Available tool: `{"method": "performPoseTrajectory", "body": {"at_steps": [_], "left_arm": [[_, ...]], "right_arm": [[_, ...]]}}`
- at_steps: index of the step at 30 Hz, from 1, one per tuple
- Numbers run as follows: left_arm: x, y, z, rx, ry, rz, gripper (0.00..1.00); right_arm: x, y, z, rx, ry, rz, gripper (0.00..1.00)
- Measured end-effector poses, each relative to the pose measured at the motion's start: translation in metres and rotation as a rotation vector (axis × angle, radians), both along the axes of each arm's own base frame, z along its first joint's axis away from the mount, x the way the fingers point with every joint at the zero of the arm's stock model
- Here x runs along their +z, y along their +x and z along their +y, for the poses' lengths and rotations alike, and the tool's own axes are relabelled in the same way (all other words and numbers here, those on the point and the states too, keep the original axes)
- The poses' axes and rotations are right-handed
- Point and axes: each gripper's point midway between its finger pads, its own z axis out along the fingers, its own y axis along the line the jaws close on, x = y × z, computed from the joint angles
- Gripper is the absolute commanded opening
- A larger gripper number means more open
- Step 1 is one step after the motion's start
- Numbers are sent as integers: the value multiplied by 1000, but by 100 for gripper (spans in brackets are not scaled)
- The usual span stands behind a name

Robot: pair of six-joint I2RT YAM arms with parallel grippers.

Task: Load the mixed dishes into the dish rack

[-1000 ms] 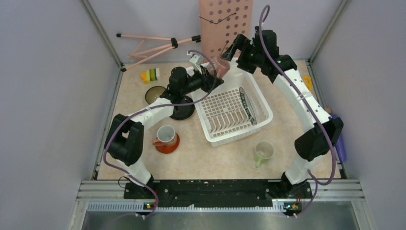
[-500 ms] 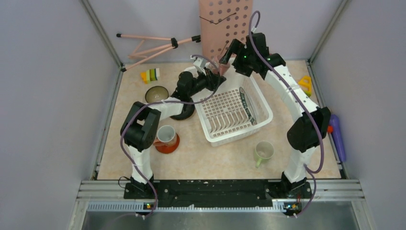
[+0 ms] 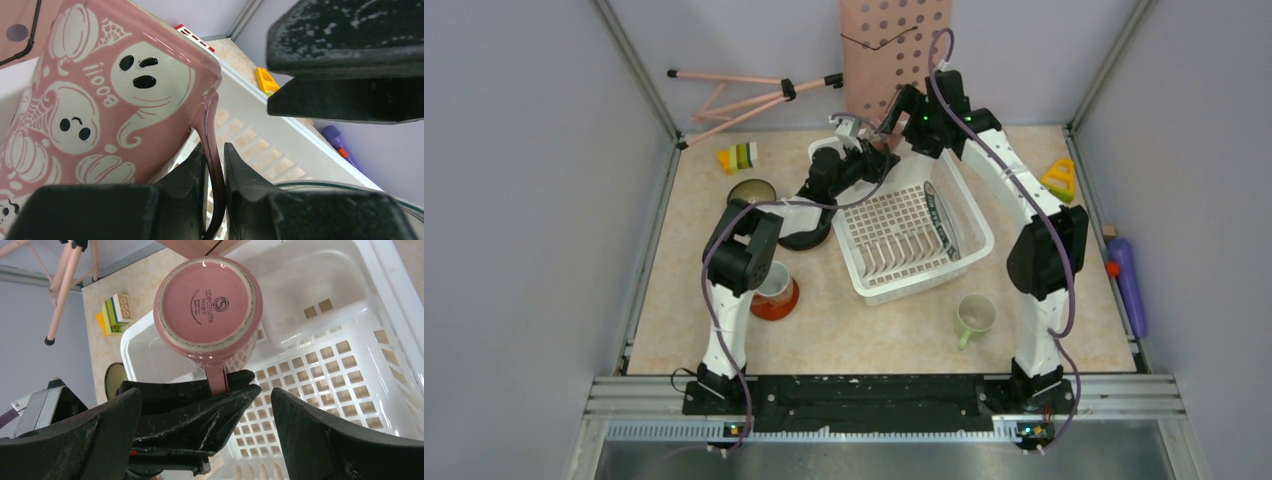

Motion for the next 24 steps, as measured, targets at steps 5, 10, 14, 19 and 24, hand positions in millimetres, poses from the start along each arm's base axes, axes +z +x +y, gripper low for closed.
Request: {"method": "performPoseTrajectory", "body": {"at_steps": [5, 10, 14, 19, 24], "left_arm": [[-7, 8, -6, -3, -9, 19, 0], [-10, 9, -6, 5, -21, 45, 0], [-13, 8, -6, 12, -32, 75, 1], [-27, 7, -3, 28, -16, 118, 6], [-33, 6, 0, 45, -2, 139, 15]], "right_arm": [[-17, 18, -1, -14, -7, 15, 99], [-35, 28, 0, -9, -19, 36, 99], [-47, 28, 4, 13, -19, 58, 99], [-49, 27, 9, 33, -5, 64, 99], [-51, 28, 15, 56, 14, 65, 99]]}}
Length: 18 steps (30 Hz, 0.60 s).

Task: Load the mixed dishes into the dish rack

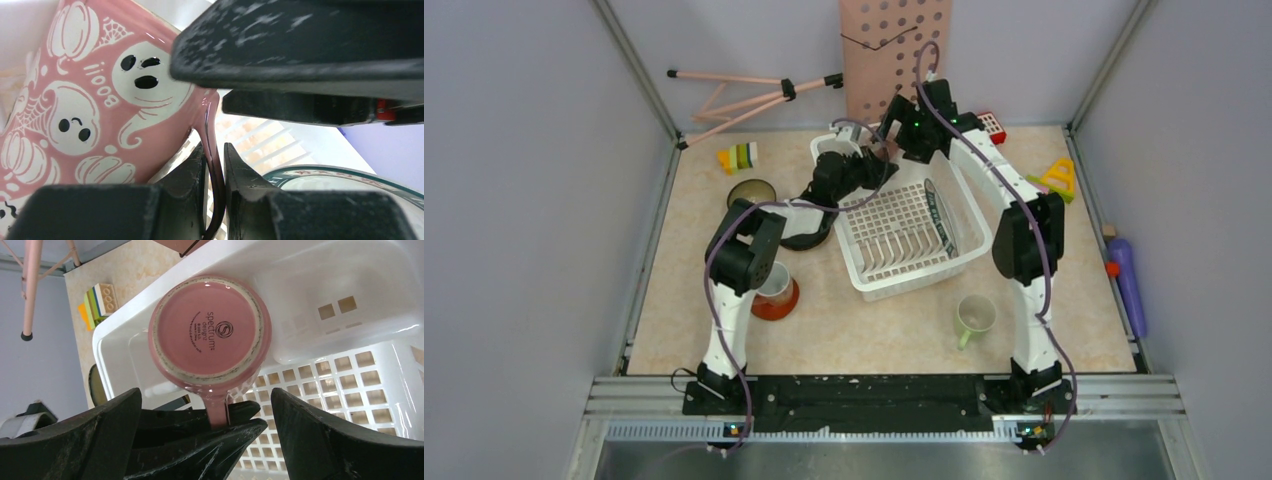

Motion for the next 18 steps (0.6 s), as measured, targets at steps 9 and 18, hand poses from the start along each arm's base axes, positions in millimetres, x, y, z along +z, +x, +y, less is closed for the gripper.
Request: {"method": "performPoseTrajectory", "body": {"at_steps": [9, 18], "left_arm": [[2, 2, 10, 46, 64, -11, 31], [-1, 0, 28, 97, 198, 14, 41]], "right_arm": [[-31, 2, 3, 13, -30, 44, 97], [-29, -2, 8, 37, -45, 39, 92]]}}
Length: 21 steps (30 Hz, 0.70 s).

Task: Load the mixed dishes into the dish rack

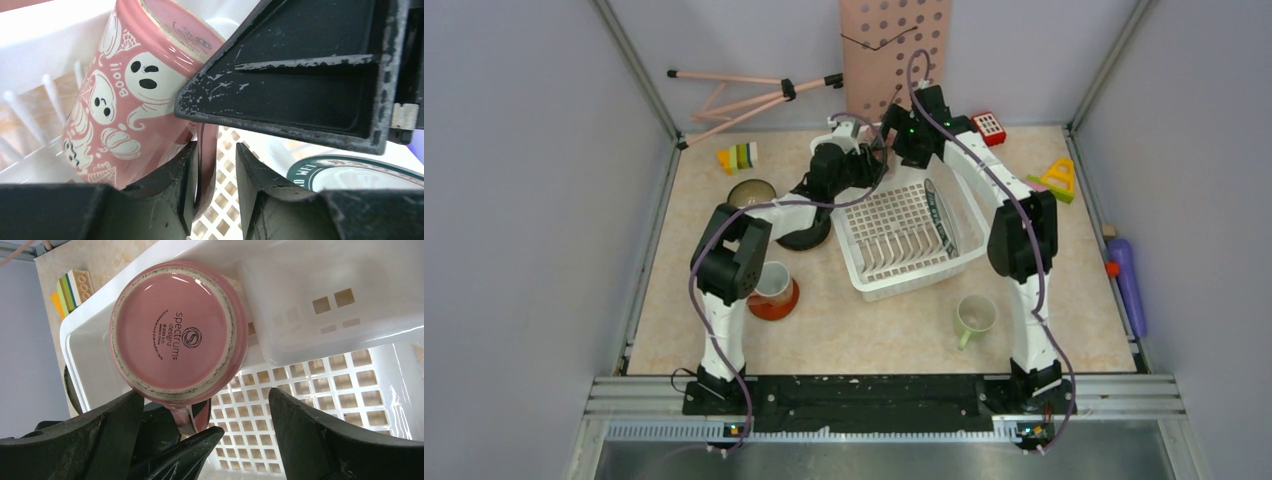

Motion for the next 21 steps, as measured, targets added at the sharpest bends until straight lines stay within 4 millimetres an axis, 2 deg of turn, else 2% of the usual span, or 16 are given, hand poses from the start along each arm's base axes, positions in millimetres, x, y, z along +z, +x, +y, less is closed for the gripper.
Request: {"method": "performPoseTrajectory", "body": {"at_steps": [6, 12, 21], "left_arm": [[4, -4, 13, 35, 66, 11, 59], [34, -10, 25, 68, 88, -21, 63], [72, -20, 50, 149, 110, -34, 65]], "right_arm": [[0, -5, 9, 34, -19, -14, 88], [3, -7, 21, 69, -23, -31, 86], [8, 1, 27, 82, -5, -62, 85]]}}
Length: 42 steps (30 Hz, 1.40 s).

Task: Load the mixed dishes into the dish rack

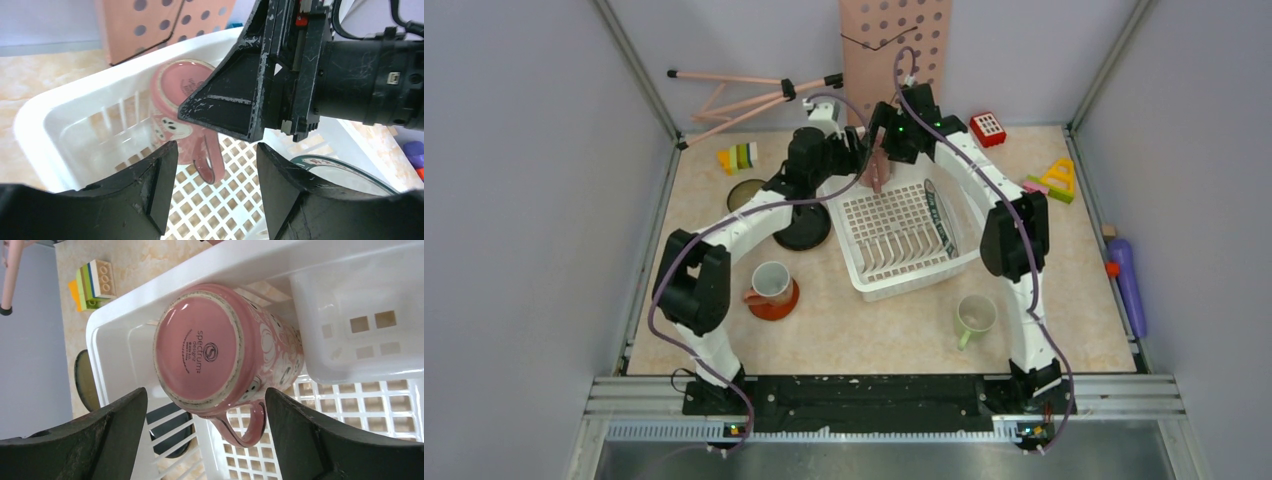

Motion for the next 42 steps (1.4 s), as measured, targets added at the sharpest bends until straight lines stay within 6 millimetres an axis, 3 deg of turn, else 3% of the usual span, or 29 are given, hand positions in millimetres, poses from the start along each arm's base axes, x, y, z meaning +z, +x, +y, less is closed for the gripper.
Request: {"method": "performPoseTrajectory", "body": {"at_steps": [6, 11, 14, 17, 23, 29, 35, 42], "left_arm": [[31, -17, 40, 111, 20, -5, 65], [59, -46, 84, 225, -8, -26, 63], [64, -67, 109, 290, -45, -34, 65], [60, -79, 126, 336, -64, -21, 66], [42, -85, 148, 417, -54, 50, 72], [19, -105, 174, 523, -50, 181, 72], [4, -153, 191, 556, -11, 326, 72], [6, -217, 210, 583, -23, 416, 70]], "right_arm": [[-2, 5, 9, -2, 54, 5, 81], [-2, 9, 12, -62, 106, 29, 82], [-7, 13, 13, -122, 154, 33, 85], [-17, 13, 14, -184, 173, 37, 88], [-8, 8, 15, -244, 142, -3, 99], [11, -11, -2, -271, 90, -50, 99], [41, -33, -22, -202, 17, -154, 98], [73, -84, -35, 27, -72, -268, 93]]}}
